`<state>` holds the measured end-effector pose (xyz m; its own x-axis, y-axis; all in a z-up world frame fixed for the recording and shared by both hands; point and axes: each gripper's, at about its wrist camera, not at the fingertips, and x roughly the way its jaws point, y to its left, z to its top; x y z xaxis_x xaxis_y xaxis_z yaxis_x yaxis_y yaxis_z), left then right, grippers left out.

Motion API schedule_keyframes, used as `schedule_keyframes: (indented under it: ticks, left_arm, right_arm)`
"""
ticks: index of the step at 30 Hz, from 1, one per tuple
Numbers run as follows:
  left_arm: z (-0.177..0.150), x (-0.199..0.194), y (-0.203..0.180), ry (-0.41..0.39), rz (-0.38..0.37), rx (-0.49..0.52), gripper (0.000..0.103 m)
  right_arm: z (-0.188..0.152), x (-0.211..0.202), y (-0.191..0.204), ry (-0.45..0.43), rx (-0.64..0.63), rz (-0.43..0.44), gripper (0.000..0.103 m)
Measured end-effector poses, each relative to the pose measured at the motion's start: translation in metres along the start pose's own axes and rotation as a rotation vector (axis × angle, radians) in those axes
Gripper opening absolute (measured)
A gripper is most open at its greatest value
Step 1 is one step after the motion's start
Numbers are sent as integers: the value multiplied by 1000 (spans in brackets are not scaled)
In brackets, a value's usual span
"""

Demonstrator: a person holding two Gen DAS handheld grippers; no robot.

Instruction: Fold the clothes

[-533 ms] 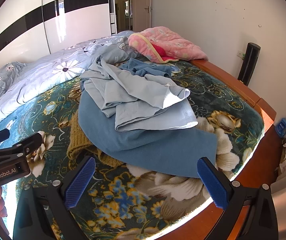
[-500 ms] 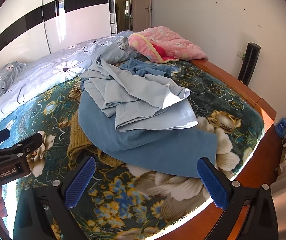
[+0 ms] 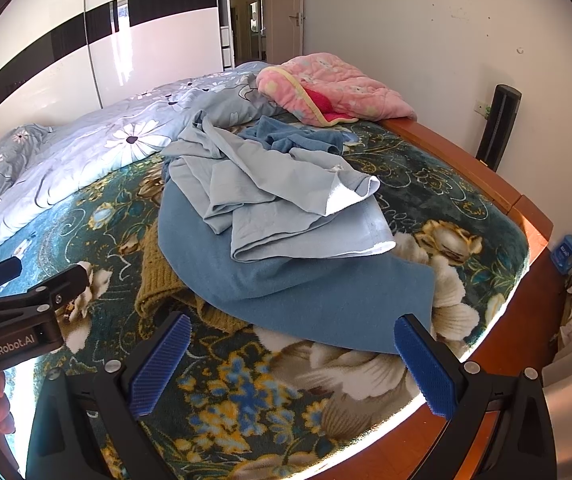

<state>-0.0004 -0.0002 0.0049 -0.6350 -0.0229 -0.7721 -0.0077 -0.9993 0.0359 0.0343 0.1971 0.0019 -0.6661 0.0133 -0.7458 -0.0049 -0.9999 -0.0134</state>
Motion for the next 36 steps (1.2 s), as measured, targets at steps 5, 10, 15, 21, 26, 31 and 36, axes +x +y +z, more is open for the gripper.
schedule_keyframes:
  ticks: [5, 10, 15, 21, 26, 31, 36]
  left_arm:
    - [-4, 5, 1, 6, 2, -4, 103]
    - [-3, 6, 1, 10, 5, -4, 103]
    - [-4, 6, 2, 13, 2, -7, 103]
    - [-5, 8, 2, 20, 3, -7, 103]
    - [-6, 8, 2, 22, 4, -6, 103]
    - [-6, 7, 1, 22, 4, -7, 103]
    - [-7, 7, 2, 25, 6, -7, 103]
  right_arm:
    - [0, 1, -1, 1, -3, 0, 103]
    - [0, 0, 0, 1, -5, 0, 103]
    - [0, 1, 0, 3, -4, -2, 103]
    - [-1, 2, 0, 4, -4, -2, 103]
    - [-2, 3, 0, 5, -3, -3, 103]
    - [-1, 2, -1, 7, 0, -2, 103]
    - [-3, 3, -1, 10, 3, -4, 103]
